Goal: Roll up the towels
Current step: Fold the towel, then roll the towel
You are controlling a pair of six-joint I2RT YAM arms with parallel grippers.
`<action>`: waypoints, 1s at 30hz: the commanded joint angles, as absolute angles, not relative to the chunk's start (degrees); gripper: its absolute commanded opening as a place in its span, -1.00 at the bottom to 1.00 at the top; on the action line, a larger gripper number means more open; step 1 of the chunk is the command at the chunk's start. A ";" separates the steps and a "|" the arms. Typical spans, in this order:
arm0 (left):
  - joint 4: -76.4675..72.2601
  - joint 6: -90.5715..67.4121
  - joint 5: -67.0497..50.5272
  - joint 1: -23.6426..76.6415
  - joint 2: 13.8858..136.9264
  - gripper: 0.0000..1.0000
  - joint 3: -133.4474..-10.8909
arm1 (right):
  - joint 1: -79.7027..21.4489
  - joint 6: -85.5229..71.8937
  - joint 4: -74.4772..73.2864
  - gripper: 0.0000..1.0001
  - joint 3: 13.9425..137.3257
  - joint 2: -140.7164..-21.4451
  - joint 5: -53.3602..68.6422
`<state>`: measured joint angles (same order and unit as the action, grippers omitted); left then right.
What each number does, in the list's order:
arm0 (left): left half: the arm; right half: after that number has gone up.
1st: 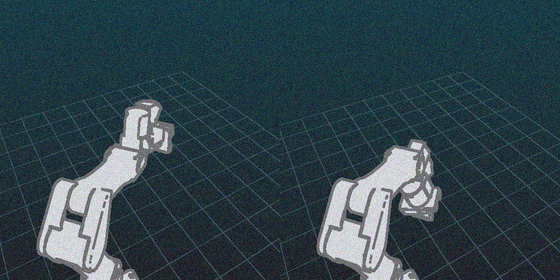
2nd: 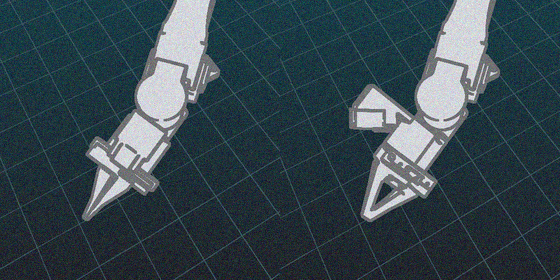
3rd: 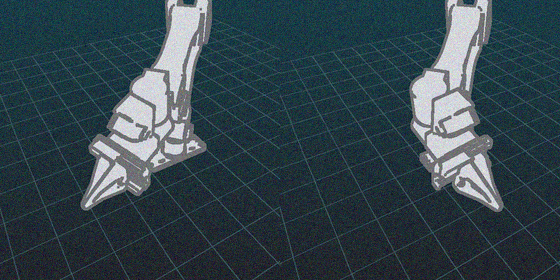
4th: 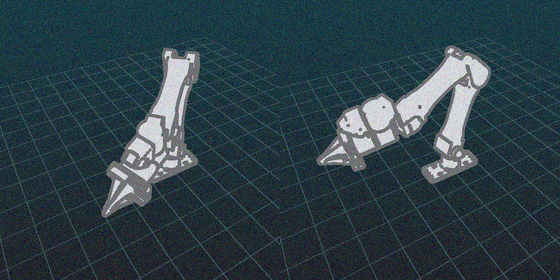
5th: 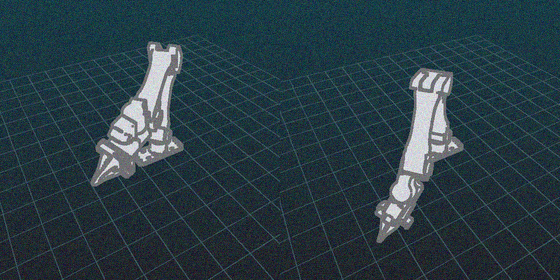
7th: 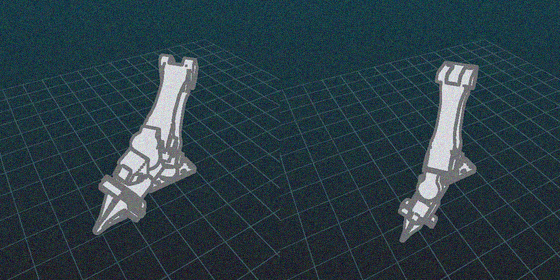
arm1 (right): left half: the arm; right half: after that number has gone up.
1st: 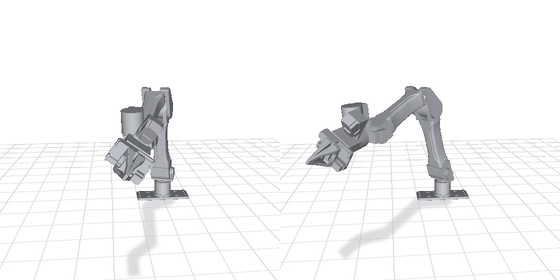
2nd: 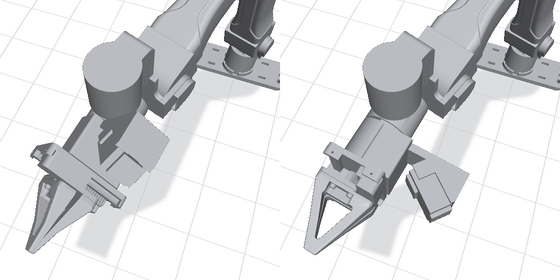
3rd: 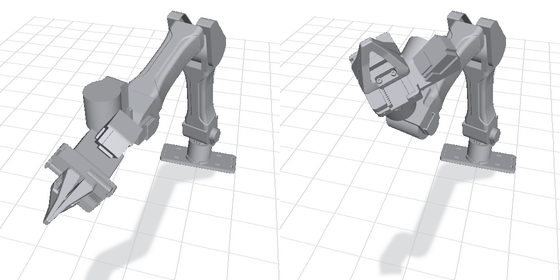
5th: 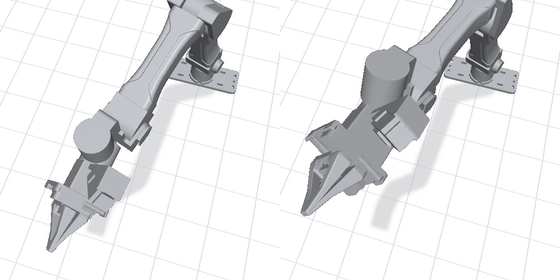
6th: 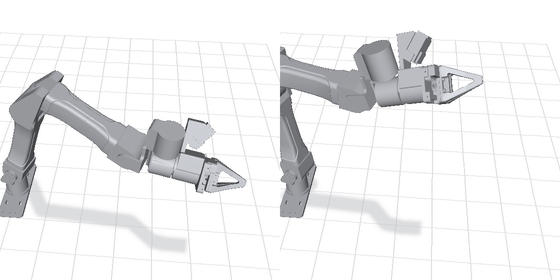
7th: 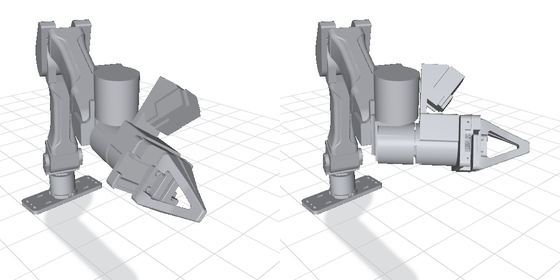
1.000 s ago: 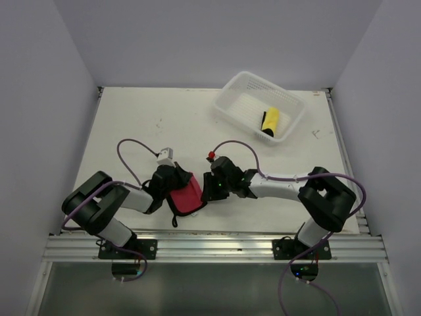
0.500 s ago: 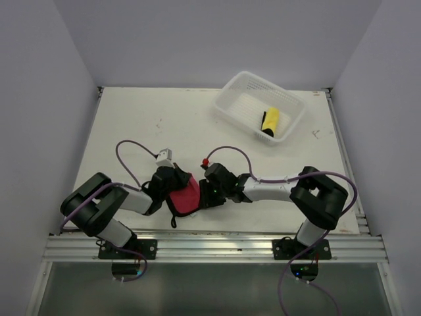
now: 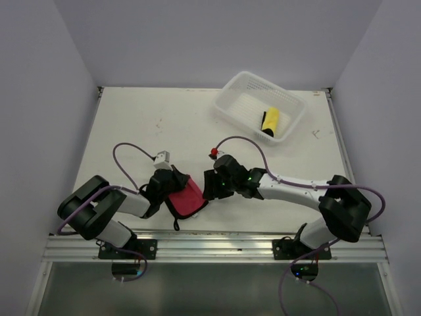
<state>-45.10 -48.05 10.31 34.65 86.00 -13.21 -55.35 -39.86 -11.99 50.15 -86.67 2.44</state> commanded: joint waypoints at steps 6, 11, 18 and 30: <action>-41.22 -47.37 12.39 34.63 86.48 -1.00 -11.25 | -51.42 -44.64 -11.08 -0.02 49.92 -85.42 2.36; -41.22 -47.37 12.57 34.72 86.49 -1.00 -11.16 | -50.89 -46.14 -9.94 -0.14 50.36 -88.85 3.95; -41.22 -47.46 12.48 34.72 86.75 -1.00 -11.25 | -50.89 -46.93 -7.48 -0.18 49.31 -91.14 6.24; -41.22 -47.46 12.48 34.72 87.36 -1.00 -11.51 | -51.41 -46.58 -6.24 -0.18 49.66 -92.99 9.93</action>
<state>-45.28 -48.49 10.37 34.63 86.02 -13.08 -51.00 -46.09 -8.12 49.25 -92.62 7.79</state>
